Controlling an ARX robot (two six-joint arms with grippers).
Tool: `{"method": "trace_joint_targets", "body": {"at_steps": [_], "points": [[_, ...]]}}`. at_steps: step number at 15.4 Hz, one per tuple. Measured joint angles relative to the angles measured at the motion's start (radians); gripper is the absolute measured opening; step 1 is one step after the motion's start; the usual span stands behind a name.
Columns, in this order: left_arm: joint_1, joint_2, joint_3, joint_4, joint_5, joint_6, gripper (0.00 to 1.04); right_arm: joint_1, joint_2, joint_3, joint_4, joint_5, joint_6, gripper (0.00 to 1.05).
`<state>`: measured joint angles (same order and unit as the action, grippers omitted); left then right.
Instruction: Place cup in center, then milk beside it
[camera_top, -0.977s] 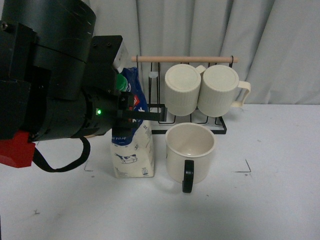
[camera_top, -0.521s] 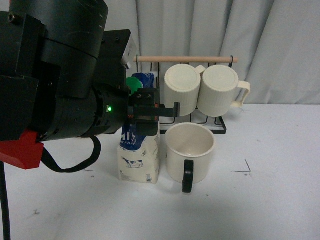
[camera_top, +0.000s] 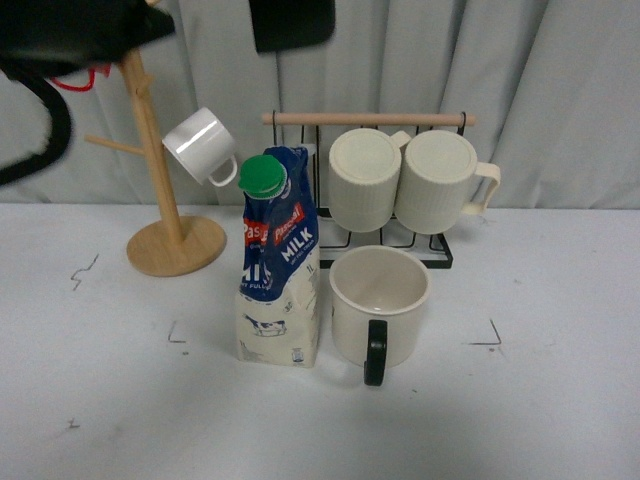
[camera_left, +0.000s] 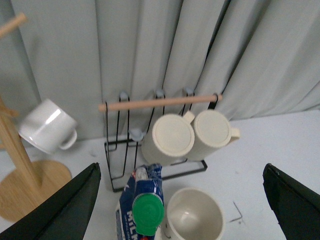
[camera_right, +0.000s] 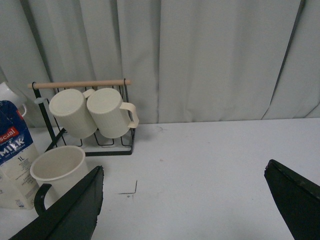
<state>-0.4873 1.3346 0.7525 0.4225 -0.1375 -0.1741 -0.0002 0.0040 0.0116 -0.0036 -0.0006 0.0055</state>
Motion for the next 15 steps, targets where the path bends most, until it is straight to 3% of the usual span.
{"method": "trace_joint_targets", "body": {"at_steps": [3, 4, 6, 11, 14, 15], "points": [[0.071, -0.195, -0.053, -0.036, -0.036, 0.079, 0.98, 0.0, 0.0, 0.0, 0.0, 0.0, 0.0, 0.98], [0.112, -0.273, -0.09, -0.028, -0.114, 0.113, 0.91, 0.0, 0.0, 0.0, 0.0, 0.0, 0.0, 0.98], [0.243, -0.454, -0.263, -0.015, -0.13, 0.149, 0.66, 0.0, 0.0, 0.0, 0.0, 0.0, 0.0, 0.98], [0.347, -0.628, -0.506, 0.036, -0.007, 0.156, 0.04, 0.0, 0.0, 0.0, 0.0, 0.0, 0.0, 0.98], [0.391, -0.719, -0.593, 0.026, 0.039, 0.158, 0.02, 0.0, 0.0, 0.0, 0.0, 0.0, 0.0, 0.98], [0.443, -0.756, -0.615, 0.013, 0.111, 0.159, 0.02, 0.0, 0.0, 0.0, 0.0, 0.0, 0.0, 0.98]]}}
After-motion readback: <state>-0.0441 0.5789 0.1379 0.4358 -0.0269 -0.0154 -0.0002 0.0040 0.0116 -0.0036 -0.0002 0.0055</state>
